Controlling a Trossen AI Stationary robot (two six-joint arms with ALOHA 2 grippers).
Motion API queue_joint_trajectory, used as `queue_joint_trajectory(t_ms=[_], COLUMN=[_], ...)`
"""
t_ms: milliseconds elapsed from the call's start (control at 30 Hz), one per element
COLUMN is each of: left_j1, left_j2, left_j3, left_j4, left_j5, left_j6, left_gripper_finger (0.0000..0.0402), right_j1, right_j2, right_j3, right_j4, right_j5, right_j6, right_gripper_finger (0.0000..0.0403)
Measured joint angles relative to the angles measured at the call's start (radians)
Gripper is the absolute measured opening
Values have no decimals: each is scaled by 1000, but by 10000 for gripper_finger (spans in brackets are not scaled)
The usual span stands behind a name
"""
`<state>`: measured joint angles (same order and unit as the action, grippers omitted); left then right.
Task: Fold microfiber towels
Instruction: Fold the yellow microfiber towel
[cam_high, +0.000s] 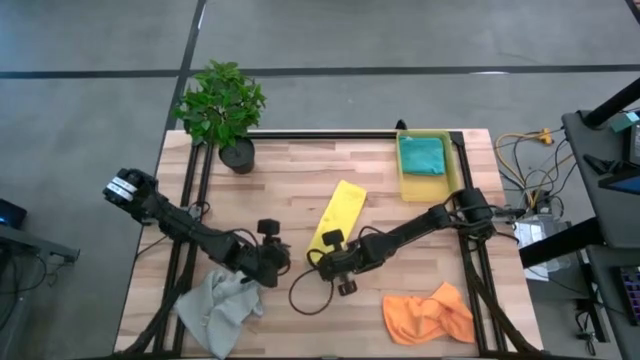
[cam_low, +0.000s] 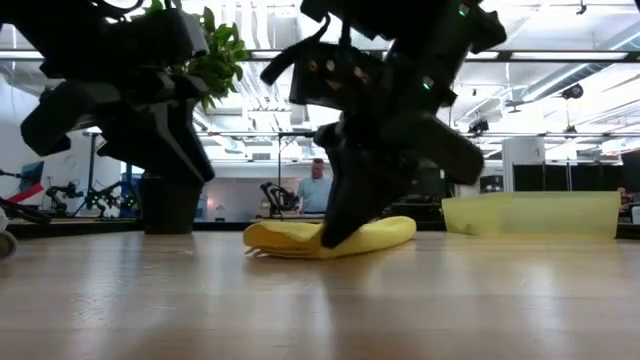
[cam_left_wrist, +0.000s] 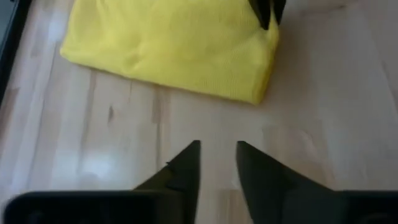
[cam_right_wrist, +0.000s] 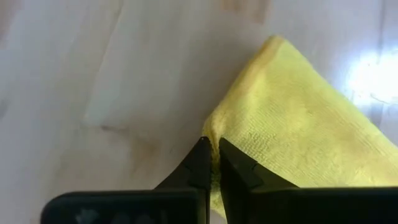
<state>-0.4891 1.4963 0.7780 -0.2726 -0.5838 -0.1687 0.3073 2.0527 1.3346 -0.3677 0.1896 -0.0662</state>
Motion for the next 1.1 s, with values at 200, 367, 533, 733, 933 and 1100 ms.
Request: queue_joint_trajectory(t_ms=[200, 367, 533, 733, 933, 1100], left_j1=[16, 18, 18, 25, 45, 51], left_j2=[9, 43, 81, 102, 124, 131], left_j3=[0, 0, 0, -6, -71, -98], left_j4=[36, 62, 153, 245, 424, 502], left_j5=[4, 11, 51, 60, 131, 122], left_j6=[75, 76, 77, 58, -8, -8], left_gripper_finger=[196, 246, 262, 263, 263, 259], right_j1=[-26, -40, -54, -53, -53, -53], right_j2=[-40, -77, -102, -111, -121, -130], right_j3=[0, -2, -3, -4, -2, -2], right_j4=[4, 8, 13, 13, 15, 16], right_j5=[-14, -14, -14, -14, -11, -7], right_j6=[40, 85, 138, 189, 209, 221], right_gripper_finger=[12, 12, 12, 11, 11, 11])
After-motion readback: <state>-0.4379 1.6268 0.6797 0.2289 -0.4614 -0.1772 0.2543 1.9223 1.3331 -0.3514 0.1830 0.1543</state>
